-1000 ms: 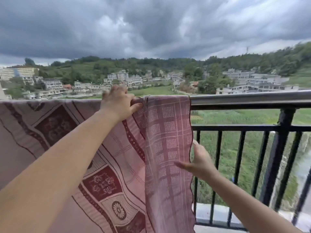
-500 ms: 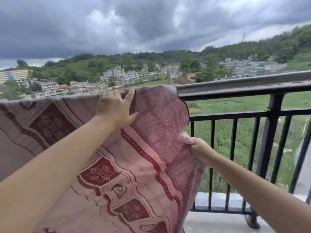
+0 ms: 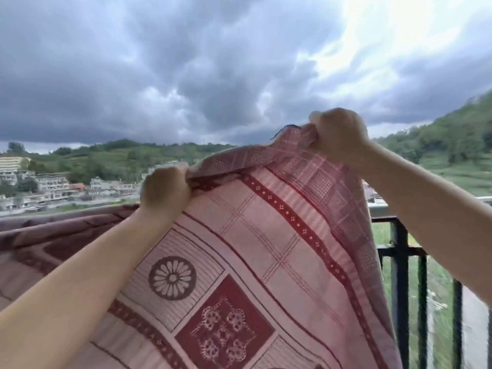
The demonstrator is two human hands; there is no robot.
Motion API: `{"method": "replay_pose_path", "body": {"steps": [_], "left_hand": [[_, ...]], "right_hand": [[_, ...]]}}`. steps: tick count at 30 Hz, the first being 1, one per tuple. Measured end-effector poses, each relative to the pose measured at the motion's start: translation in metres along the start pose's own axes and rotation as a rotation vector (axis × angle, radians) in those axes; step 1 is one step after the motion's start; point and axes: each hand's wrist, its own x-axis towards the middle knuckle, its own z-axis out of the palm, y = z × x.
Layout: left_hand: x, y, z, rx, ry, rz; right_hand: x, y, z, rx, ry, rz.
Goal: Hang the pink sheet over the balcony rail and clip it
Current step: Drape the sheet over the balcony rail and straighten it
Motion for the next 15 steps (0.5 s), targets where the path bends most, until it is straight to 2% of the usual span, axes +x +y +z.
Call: {"method": "replay_pose_path", "body": {"steps": [3, 5, 7, 9, 11, 12, 13, 14, 15], "left_hand": [[0.050, 0.016, 0.012, -0.227, 0.021, -0.140], [0.073, 0.023, 0.024, -0.250, 0.010, -0.150], [0.090, 0.024, 0.039, -0.217, -0.088, -0.130], [0.105, 0.019, 0.057, -0.151, -0.251, -0.144], [0.113, 0.007, 0.083, -0.017, -0.424, -0.196], [0.113, 0.002, 0.096, 0.044, -0.535, -0.224], [0.112, -0.004, 0.109, 0.070, -0.674, -0.276], [0.109, -0.007, 0.117, 0.077, -0.838, -0.327], [0.105, -0.009, 0.120, 0.081, -1.032, -0.370]], "right_hand": [[0.051, 0.005, 0.016, -0.127, 0.094, 0.027], [0.083, 0.007, 0.024, -0.190, 0.130, 0.043], [0.112, 0.008, 0.037, -0.189, 0.116, 0.073], [0.138, 0.005, 0.062, -0.149, 0.031, 0.076], [0.148, 0.001, 0.099, -0.100, -0.202, 0.022], [0.148, -0.001, 0.122, -0.031, -0.384, 0.003], [0.143, -0.004, 0.139, 0.051, -0.644, 0.000], [0.139, -0.008, 0.155, 0.083, -0.885, -0.027], [0.132, -0.012, 0.166, 0.044, -1.059, -0.090]]}}
